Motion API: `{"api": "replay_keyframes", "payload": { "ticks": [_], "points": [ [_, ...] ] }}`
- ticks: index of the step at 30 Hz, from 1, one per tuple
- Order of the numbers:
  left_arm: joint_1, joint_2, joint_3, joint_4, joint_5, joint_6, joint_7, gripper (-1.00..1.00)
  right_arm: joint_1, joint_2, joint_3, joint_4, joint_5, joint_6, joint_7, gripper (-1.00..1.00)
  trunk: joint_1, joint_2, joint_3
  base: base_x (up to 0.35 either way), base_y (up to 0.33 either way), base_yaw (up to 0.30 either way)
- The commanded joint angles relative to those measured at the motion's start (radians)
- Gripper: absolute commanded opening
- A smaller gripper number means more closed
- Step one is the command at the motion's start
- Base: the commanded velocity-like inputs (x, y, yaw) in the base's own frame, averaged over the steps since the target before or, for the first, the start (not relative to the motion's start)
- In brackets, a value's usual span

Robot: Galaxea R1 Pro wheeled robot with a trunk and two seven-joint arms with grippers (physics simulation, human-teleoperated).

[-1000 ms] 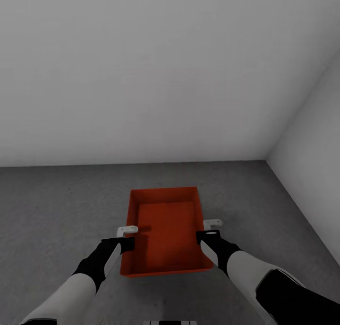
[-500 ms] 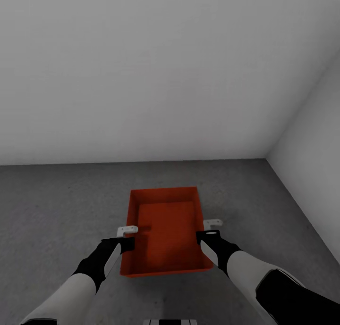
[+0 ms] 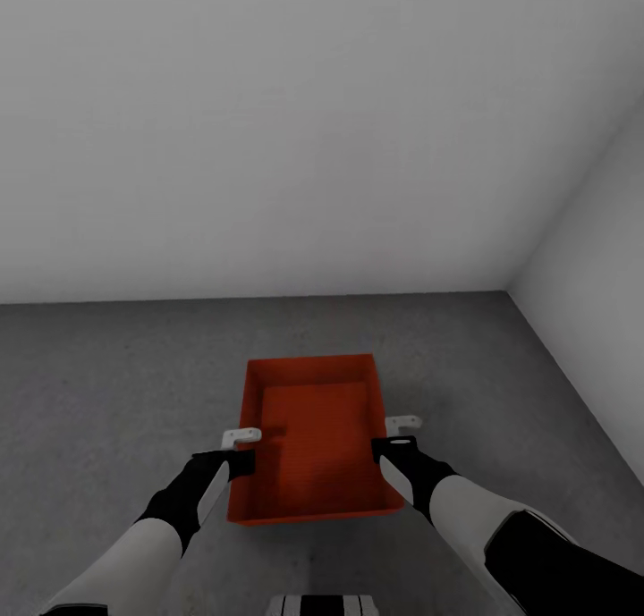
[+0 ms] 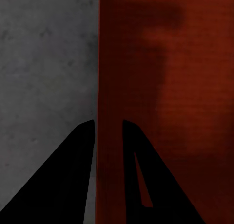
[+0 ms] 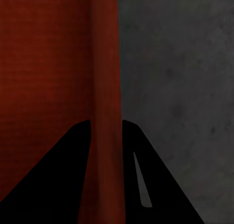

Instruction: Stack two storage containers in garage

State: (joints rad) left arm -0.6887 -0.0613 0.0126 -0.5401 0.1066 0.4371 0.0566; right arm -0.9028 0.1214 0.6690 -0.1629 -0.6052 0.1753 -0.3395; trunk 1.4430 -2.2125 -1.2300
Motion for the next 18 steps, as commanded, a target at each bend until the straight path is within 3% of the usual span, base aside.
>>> {"api": "replay_keyframes", "payload": {
  "ticks": [1,10,18],
  "points": [
    [0.0,-0.001,-0.006,-0.001,0.025,0.005,0.011,-1.0,-0.001,0.0,0.015,-0.003,0.001,0.007,-0.009,-1.0,0.004,-0.008,-0.005,0.0,0.0,0.0],
    [0.0,-0.001,-0.006,-0.001,0.025,0.005,0.011,-1.0,-0.001,0.0,0.015,-0.003,0.001,0.007,-0.009,-1.0,0.038,-0.071,-0.044,0.0,0.0,0.0],
    [0.0,0.0,-0.006,-0.001,0.024,0.005,0.011,-1.0,-0.001,0.0,0.015,-0.003,0.001,0.007,-0.009,-1.0,0.038,-0.071,-0.048,0.0,0.0,0.0]
  ]
}}
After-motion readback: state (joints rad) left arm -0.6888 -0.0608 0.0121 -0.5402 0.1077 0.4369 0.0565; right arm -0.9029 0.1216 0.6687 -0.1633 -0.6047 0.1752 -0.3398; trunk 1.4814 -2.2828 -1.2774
